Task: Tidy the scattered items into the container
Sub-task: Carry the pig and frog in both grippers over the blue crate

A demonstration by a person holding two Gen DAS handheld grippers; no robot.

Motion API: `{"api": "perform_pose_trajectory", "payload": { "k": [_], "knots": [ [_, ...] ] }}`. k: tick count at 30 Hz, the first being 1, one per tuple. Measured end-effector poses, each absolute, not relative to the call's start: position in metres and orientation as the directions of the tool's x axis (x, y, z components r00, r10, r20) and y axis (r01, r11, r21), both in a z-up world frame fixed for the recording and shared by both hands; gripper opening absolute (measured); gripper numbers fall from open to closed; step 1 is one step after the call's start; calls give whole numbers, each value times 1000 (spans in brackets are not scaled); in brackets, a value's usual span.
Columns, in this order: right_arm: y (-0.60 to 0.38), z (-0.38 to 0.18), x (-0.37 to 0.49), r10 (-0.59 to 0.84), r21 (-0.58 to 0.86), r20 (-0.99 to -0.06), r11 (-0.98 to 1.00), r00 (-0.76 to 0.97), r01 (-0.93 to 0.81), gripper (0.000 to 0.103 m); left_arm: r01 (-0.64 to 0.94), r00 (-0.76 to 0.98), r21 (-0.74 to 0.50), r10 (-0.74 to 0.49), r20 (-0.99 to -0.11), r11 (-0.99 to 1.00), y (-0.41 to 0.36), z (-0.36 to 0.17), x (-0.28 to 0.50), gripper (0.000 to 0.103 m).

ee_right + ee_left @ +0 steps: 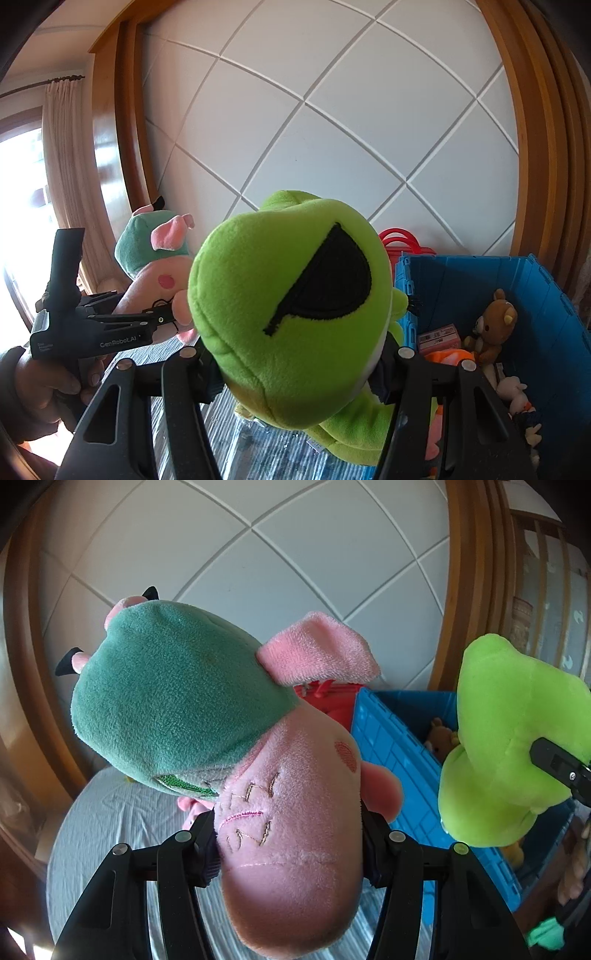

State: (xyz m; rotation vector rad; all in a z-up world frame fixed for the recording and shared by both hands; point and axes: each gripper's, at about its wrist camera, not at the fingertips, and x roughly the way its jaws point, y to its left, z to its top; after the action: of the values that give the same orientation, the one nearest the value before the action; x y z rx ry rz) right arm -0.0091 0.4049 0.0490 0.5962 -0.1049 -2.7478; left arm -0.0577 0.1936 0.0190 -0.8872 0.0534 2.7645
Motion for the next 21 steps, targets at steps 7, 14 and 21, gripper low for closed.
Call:
{"api": "perform_pose_trajectory", "payload": {
  "k": [7, 14, 21],
  "knots": [
    [452, 51, -1, -263, 145, -381, -964, -886, 224, 58, -317, -775, -36, 281, -566, -948, 237, 29, -71, 57],
    [504, 48, 0, -189, 155, -385, -978, -903, 139, 58, -403, -760, -14, 343, -553, -915, 294, 38, -89, 57],
    [550, 40, 7, -112, 171, -399, -984, -910, 46, 58, -504, -710, 2, 413, -570, -864, 362, 43, -101, 57]
  ]
}}
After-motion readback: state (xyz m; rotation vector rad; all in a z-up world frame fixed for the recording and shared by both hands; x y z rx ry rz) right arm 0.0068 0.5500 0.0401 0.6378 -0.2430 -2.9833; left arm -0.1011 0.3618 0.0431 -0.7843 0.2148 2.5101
